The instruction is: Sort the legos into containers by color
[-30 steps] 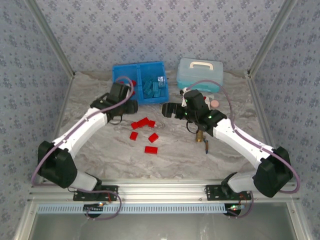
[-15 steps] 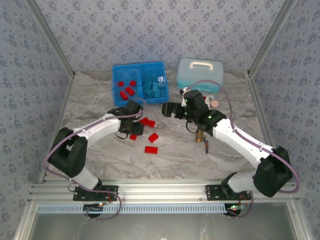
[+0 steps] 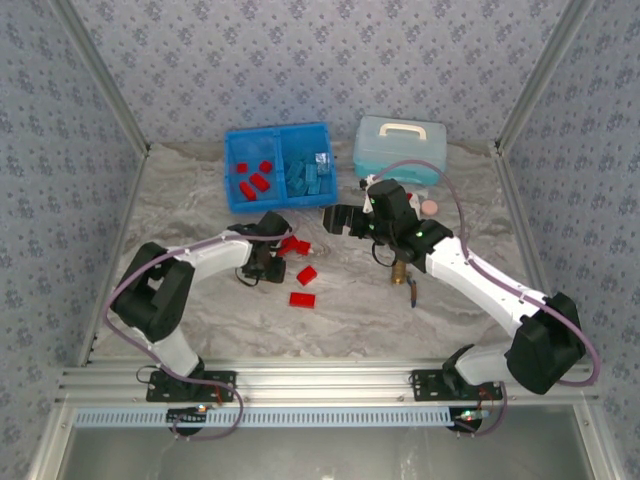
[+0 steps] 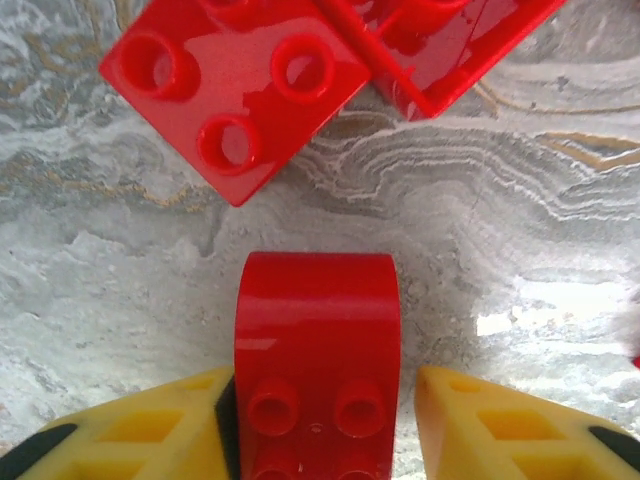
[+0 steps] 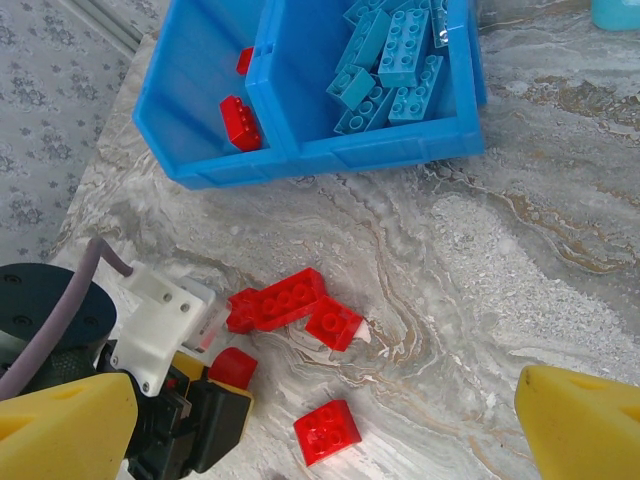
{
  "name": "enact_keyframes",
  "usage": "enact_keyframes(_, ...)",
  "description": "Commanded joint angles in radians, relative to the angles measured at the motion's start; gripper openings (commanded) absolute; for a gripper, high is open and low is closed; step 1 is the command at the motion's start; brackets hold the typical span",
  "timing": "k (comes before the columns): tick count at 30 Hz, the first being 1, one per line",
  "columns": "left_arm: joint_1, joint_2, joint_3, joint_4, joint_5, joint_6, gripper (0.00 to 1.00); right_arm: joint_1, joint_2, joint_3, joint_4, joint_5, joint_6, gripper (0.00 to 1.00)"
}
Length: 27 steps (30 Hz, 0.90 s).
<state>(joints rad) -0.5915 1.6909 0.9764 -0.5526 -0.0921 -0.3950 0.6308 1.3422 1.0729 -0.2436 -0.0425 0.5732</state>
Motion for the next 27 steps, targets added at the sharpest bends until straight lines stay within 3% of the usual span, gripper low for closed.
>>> enact_keyframes(1,-0.006,0.006,-0.008,-0.007,-0.011,-0.009,0.44,0.004,-0.001,-0.001,-0.005,-0.012,0.017,1.0)
enact_keyframes(8,-0.006,-0.039,0.004,-0.01,-0.032,-0.016,0.35,0.006,-0.015,-0.007,-0.013,-0.001,0.017,1.0)
enact_keyframes(17,0.005,-0.182,0.152,-0.04,-0.123,0.03,0.33,0.007,-0.023,-0.007,-0.015,0.001,0.018,1.0)
enact_keyframes(21,0.048,-0.166,0.265,-0.032,-0.178,0.082,0.33,0.009,-0.028,-0.008,-0.01,0.003,0.02,1.0)
enact_keyframes(27,0.163,-0.041,0.457,0.033,-0.163,0.121,0.33,0.01,-0.02,-0.005,-0.005,-0.009,0.0,1.0)
